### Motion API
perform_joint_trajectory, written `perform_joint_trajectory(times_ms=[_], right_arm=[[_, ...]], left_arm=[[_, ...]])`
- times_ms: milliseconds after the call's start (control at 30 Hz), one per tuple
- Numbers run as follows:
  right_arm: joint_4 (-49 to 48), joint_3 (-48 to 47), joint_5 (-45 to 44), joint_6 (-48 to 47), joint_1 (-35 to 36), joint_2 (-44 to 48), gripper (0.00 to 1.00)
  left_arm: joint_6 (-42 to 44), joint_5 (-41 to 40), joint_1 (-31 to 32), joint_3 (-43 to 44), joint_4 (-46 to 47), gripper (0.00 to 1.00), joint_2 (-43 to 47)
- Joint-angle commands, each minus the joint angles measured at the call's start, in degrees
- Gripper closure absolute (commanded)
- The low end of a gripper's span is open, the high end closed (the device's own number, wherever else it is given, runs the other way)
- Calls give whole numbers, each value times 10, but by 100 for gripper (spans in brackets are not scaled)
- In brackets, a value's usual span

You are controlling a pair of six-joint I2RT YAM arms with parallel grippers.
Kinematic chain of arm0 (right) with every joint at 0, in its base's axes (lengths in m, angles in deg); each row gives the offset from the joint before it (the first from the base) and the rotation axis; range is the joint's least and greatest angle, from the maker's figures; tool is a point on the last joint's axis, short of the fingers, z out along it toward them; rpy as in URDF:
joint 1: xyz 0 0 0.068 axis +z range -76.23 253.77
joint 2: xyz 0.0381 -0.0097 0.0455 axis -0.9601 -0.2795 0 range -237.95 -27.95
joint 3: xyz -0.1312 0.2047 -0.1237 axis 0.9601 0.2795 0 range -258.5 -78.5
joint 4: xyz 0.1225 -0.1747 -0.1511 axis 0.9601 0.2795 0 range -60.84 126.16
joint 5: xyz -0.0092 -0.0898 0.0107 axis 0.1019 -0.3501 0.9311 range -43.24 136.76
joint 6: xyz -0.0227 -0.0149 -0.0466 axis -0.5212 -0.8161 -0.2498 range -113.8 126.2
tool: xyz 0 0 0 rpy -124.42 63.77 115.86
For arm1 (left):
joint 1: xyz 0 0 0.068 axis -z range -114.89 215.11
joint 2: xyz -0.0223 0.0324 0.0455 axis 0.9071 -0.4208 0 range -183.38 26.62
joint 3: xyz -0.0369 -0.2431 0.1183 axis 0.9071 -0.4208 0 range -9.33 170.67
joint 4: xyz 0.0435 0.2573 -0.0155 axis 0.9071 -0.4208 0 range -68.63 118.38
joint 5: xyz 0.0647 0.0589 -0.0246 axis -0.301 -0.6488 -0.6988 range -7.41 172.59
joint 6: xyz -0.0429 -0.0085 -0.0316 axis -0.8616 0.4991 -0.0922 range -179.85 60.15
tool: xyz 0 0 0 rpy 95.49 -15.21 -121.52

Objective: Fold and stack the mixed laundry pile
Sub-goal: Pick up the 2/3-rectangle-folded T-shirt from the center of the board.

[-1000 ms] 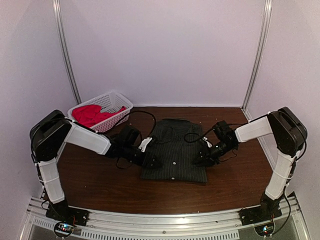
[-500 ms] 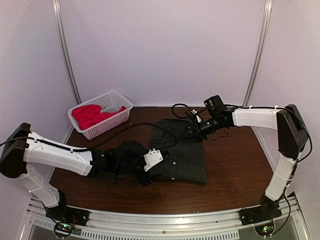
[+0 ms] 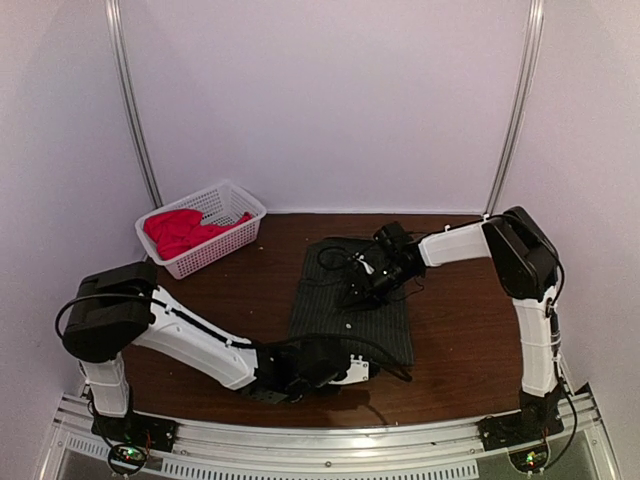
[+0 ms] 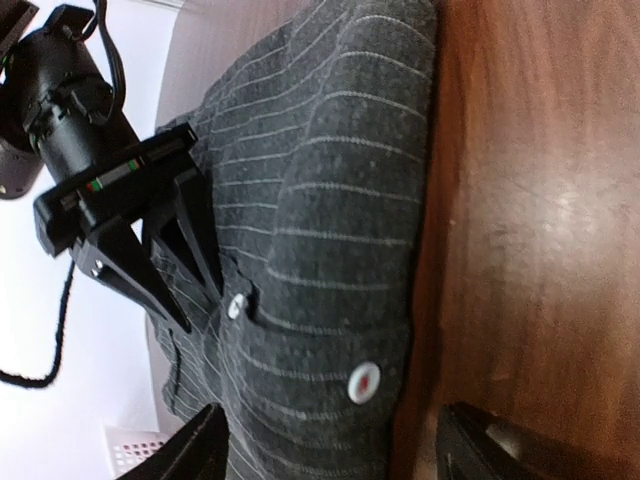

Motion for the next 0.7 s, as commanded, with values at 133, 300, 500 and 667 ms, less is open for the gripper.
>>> perform_joint_trajectory(times_ms=[133, 300, 500, 667], right_arm=[[26, 0, -24, -41, 5, -28, 68], [29, 19, -20, -46, 21, -4, 69], [45, 34, -6, -39, 25, 82, 59], [94, -17, -29, -46, 12, 113, 53]], left_arm=[[89, -116, -2, 35, 96, 48, -63], [54, -79, 0, 36, 19, 100, 10], [-75, 122, 11, 75, -276, 100, 124], [-162, 239, 16, 125, -441, 100, 157]])
